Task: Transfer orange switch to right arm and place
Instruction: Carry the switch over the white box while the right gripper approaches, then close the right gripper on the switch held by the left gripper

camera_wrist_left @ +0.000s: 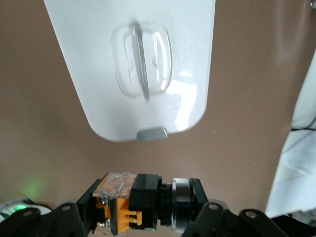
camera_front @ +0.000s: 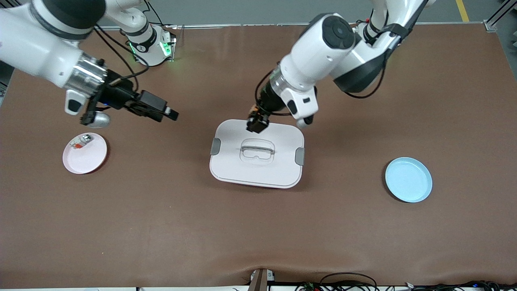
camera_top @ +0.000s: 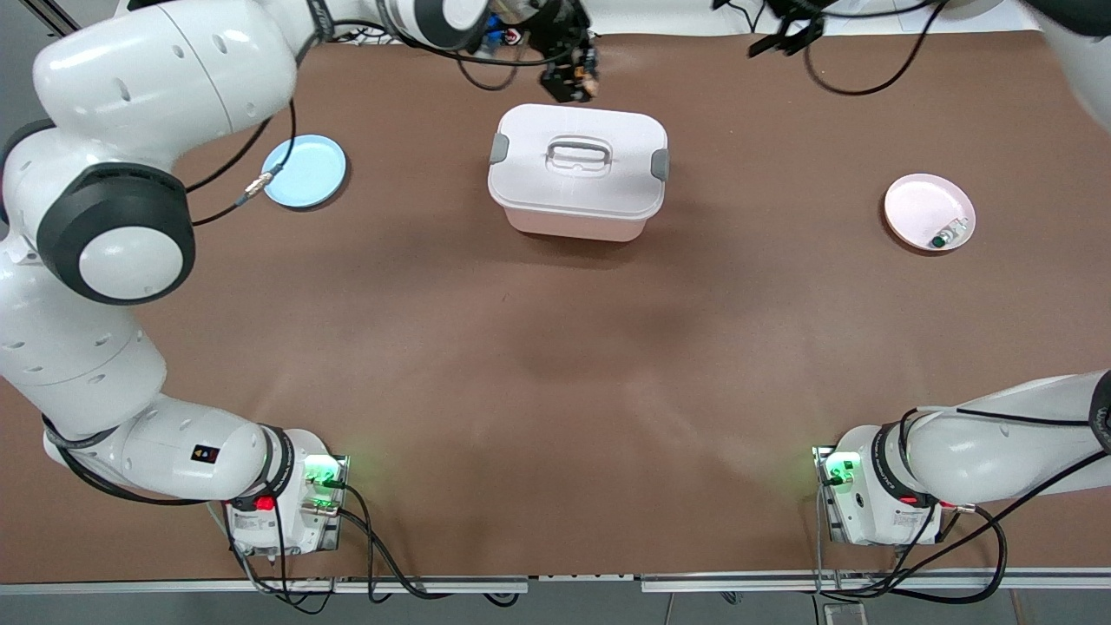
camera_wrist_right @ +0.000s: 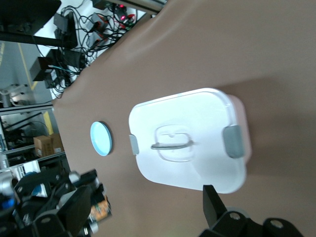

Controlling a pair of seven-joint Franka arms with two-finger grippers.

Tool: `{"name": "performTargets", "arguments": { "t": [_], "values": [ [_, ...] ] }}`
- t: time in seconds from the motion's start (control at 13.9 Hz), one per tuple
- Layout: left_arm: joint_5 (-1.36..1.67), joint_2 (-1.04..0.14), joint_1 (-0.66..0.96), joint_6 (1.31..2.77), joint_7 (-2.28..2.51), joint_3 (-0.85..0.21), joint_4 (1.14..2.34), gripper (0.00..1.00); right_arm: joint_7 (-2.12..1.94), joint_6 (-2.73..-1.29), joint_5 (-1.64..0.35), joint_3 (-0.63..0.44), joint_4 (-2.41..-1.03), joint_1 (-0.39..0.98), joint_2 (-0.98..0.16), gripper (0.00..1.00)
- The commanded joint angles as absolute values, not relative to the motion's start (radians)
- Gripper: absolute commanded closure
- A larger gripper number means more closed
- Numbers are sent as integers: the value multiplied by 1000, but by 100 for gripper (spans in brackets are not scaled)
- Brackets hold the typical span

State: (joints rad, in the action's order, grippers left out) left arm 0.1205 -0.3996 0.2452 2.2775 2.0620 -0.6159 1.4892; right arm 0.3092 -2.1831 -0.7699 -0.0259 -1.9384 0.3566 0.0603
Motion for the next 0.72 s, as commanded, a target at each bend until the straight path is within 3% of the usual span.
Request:
{"name": "performTargets", "arguments": {
  "t": [0.0,0.65],
  "values": [
    [138,-410,296,2348,2138,-615,1466,97,273,-2255,-843,-37,-1996,414,98,0],
    [146,-475,333,2387,2163,-615,1427,97,-175,-2175,-897,-41,-2000,406,80,0]
  ]
}}
